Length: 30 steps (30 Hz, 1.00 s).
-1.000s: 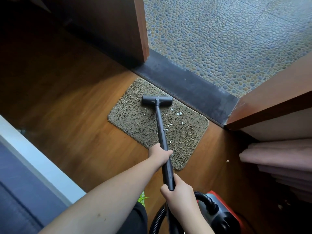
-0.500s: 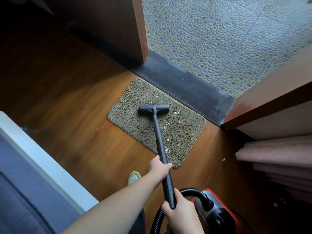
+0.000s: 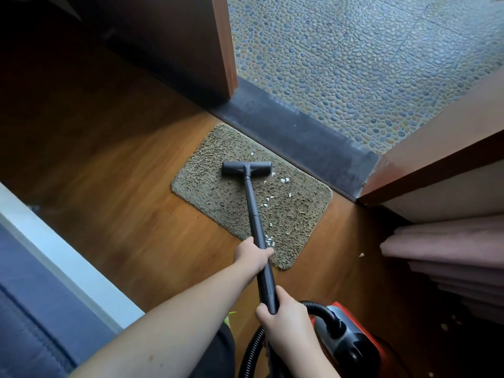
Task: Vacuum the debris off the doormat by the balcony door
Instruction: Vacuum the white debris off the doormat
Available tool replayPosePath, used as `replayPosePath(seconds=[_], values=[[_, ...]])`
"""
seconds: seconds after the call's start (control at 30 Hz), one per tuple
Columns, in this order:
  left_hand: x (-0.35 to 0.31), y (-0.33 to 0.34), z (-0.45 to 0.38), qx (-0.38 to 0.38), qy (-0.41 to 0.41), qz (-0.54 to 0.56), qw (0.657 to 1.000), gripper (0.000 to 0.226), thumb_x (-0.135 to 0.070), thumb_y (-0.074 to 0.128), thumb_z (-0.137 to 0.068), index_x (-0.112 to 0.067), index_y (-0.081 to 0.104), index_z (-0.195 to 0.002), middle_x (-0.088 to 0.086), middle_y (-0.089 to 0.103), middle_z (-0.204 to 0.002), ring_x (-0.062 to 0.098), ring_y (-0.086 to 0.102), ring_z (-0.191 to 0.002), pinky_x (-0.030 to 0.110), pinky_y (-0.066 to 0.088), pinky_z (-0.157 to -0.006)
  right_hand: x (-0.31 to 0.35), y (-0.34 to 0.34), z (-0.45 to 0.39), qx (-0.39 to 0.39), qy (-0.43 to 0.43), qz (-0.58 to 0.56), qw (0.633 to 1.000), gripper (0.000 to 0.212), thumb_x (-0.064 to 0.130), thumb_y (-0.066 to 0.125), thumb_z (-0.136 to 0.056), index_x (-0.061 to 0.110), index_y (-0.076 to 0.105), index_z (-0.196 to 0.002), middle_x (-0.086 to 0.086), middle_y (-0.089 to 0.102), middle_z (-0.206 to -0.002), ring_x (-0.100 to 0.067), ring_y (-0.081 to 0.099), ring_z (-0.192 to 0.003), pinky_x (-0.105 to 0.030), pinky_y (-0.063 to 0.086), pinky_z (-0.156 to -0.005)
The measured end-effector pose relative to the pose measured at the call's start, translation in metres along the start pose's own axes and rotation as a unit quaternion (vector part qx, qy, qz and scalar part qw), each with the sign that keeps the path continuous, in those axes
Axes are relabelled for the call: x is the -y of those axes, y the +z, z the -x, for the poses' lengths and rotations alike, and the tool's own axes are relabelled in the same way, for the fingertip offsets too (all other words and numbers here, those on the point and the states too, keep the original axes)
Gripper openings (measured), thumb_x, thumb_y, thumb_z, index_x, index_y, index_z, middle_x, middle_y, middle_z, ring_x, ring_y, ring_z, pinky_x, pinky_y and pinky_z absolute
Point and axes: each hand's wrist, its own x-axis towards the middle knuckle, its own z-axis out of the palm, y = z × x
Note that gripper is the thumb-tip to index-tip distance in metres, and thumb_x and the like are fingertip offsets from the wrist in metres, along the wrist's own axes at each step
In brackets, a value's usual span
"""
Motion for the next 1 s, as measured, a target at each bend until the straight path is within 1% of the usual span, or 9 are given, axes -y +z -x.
replayPosePath(seconds=[0.1, 0.2, 0.33, 0.43, 0.5, 0.7, 0.83, 0.9, 1.0], values=[[-0.012, -0.012, -0.014, -0.005, 0.005, 0.002, 1.0, 0.058, -0.036, 0.069, -0.083, -0.011, 0.053, -0.133, 0.01, 0.061, -0.126, 0.027, 0.059, -0.108, 0.027, 0.045, -0.082, 0.017, -0.004, -0.014, -0.009, -0.003, 0.007, 1.0, 0.015, 0.034, 0.051, -0.083, 0.019, 0.049, -0.085, 0.003, 0.057, -0.075, -0.01, 0.049, -0.061, -0.016, 0.035, -0.048], [-0.022, -0.017, -0.021, -0.003, 0.01, 0.002, 1.0, 0.049, -0.036, 0.068, -0.082, -0.01, 0.057, -0.122, 0.009, 0.063, -0.114, 0.026, 0.059, -0.094, 0.031, 0.052, -0.078, 0.026, -0.011, -0.022, -0.012, -0.003, 0.019, 1.0, 0.018, 0.034, 0.051, -0.083, 0.017, 0.053, -0.088, 0.001, 0.059, -0.077, -0.019, 0.053, -0.069, -0.027, 0.038, -0.054], [-0.028, -0.009, -0.019, 0.0, 0.008, 0.009, 1.0, 0.045, -0.033, 0.067, -0.083, -0.007, 0.058, -0.118, 0.007, 0.058, -0.102, 0.024, 0.056, -0.086, 0.029, 0.046, -0.069, 0.02, -0.025, -0.022, -0.007, 0.008, 0.032, 0.999, 0.018, 0.035, 0.051, -0.082, 0.018, 0.054, -0.088, 0.0, 0.061, -0.076, -0.02, 0.059, -0.071, -0.026, 0.042, -0.053], [-0.032, 0.008, -0.01, 0.002, 0.012, 0.02, 1.0, 0.042, -0.034, 0.069, -0.081, -0.008, 0.061, -0.112, 0.009, 0.063, -0.104, 0.027, 0.06, -0.091, 0.03, 0.05, -0.073, 0.007, -0.037, -0.016, -0.006, 0.022, 0.023, 0.999, 0.016, 0.035, 0.051, -0.08, 0.02, 0.054, -0.085, -0.003, 0.065, -0.075, -0.024, 0.066, -0.071, -0.033, 0.055, -0.064], [-0.035, 0.02, -0.003, 0.01, 0.013, 0.022, 1.0, 0.042, -0.035, 0.069, -0.08, -0.009, 0.061, -0.111, 0.011, 0.064, -0.109, 0.028, 0.062, -0.095, 0.03, 0.05, -0.074, -0.004, -0.045, -0.011, -0.011, 0.026, 0.019, 0.999, 0.016, 0.035, 0.051, -0.078, 0.02, 0.054, -0.084, -0.005, 0.066, -0.074, -0.024, 0.067, -0.068, -0.037, 0.058, -0.065], [-0.035, 0.056, 0.013, 0.018, 0.015, 0.013, 1.0, 0.047, -0.035, 0.067, -0.083, -0.01, 0.058, -0.122, 0.009, 0.062, -0.121, 0.028, 0.06, -0.108, 0.029, 0.049, -0.085, -0.034, -0.06, 0.006, -0.009, 0.026, 0.025, 0.999, 0.02, 0.036, 0.051, -0.082, 0.019, 0.055, -0.09, -0.003, 0.065, -0.075, -0.02, 0.066, -0.069, -0.03, 0.052, -0.063], [-0.037, 0.071, 0.024, 0.017, 0.016, 0.002, 1.0, 0.047, -0.036, 0.067, -0.083, -0.01, 0.058, -0.121, 0.009, 0.062, -0.121, 0.028, 0.06, -0.108, 0.027, 0.047, -0.081, -0.049, -0.067, 0.015, -0.011, 0.017, 0.022, 1.0, 0.018, 0.035, 0.051, -0.084, 0.018, 0.054, -0.089, -0.002, 0.064, -0.074, -0.018, 0.062, -0.069, -0.024, 0.044, -0.057], [-0.038, 0.077, 0.029, 0.016, 0.019, -0.006, 1.0, 0.045, -0.037, 0.068, -0.082, -0.011, 0.059, -0.117, 0.01, 0.064, -0.119, 0.028, 0.061, -0.105, 0.03, 0.051, -0.082, -0.056, -0.07, 0.017, -0.014, 0.011, 0.022, 1.0, 0.022, 0.035, 0.052, -0.085, 0.016, 0.055, -0.095, -0.002, 0.064, -0.076, -0.014, 0.059, -0.065, -0.023, 0.044, -0.058], [-0.04, 0.085, 0.037, 0.02, 0.021, -0.004, 1.0, 0.052, -0.036, 0.067, -0.083, -0.01, 0.056, -0.126, 0.009, 0.062, -0.124, 0.029, 0.06, -0.111, 0.028, 0.05, -0.088, -0.065, -0.075, 0.022, -0.014, 0.005, 0.026, 1.0, 0.018, 0.034, 0.051, -0.085, 0.018, 0.055, -0.093, 0.002, 0.059, -0.069, -0.008, 0.052, -0.056, -0.016, 0.039, -0.049]])
